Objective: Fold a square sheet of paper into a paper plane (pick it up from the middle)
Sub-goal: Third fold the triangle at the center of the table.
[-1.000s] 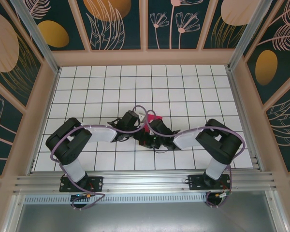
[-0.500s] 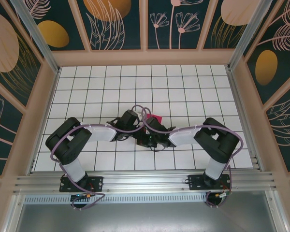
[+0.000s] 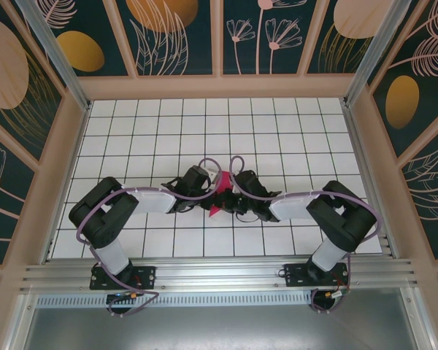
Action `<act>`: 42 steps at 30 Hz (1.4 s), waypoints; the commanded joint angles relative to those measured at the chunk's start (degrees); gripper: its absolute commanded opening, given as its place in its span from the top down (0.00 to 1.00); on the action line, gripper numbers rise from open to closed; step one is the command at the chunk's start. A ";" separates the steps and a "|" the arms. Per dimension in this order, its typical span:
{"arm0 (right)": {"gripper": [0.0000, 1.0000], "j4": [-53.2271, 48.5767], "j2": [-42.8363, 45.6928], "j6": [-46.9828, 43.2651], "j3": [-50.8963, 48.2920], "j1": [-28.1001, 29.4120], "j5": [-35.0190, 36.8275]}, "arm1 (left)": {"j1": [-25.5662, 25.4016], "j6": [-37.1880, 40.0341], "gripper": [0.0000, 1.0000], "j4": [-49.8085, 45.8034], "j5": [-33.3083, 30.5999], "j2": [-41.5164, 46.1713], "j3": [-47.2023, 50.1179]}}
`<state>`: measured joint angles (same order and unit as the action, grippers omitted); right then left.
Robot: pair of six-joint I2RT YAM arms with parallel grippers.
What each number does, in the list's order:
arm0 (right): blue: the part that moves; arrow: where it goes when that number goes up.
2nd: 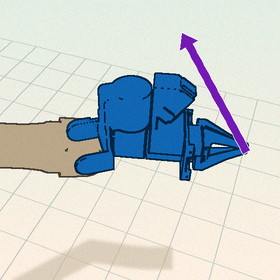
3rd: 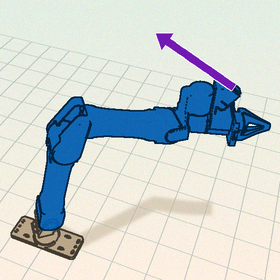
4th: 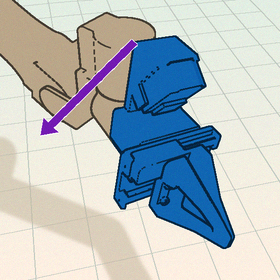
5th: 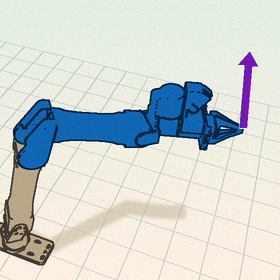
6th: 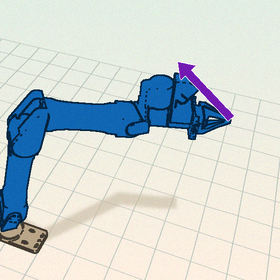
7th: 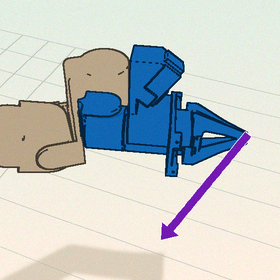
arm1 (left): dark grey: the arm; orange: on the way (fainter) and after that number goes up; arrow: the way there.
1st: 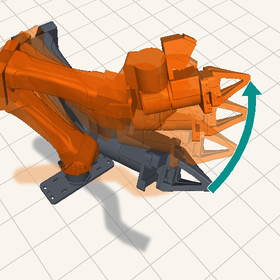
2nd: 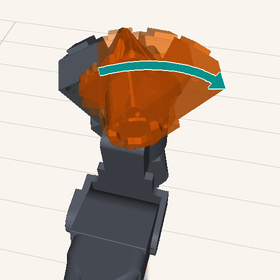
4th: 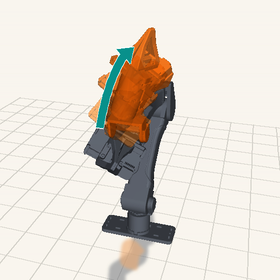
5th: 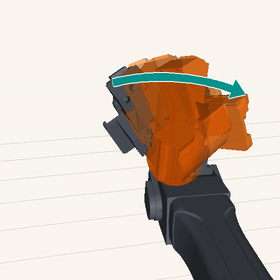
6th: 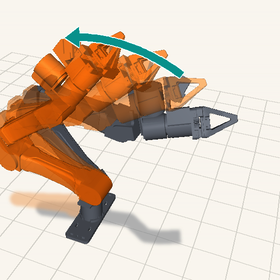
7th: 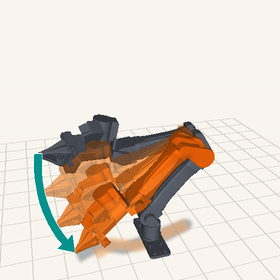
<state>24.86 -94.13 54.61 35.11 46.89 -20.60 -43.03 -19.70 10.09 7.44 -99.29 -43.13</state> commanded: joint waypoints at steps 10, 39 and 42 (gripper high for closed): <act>0.93 -3.92 -3.81 -0.07 -2.30 -0.18 2.47 | -0.61 0.03 1.00 -3.66 1.09 -2.39 0.11; 0.91 -11.83 -0.42 -6.90 3.38 -6.16 1.40 | -0.65 -0.03 1.00 -4.46 1.22 -2.60 -0.10; 0.91 -11.44 1.64 -7.67 4.41 -6.85 0.49 | -0.65 -0.05 1.00 -4.55 1.18 -2.58 -0.11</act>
<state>15.92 -95.72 49.36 37.45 40.82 -20.60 -43.07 -19.53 10.04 7.27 -99.59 -43.59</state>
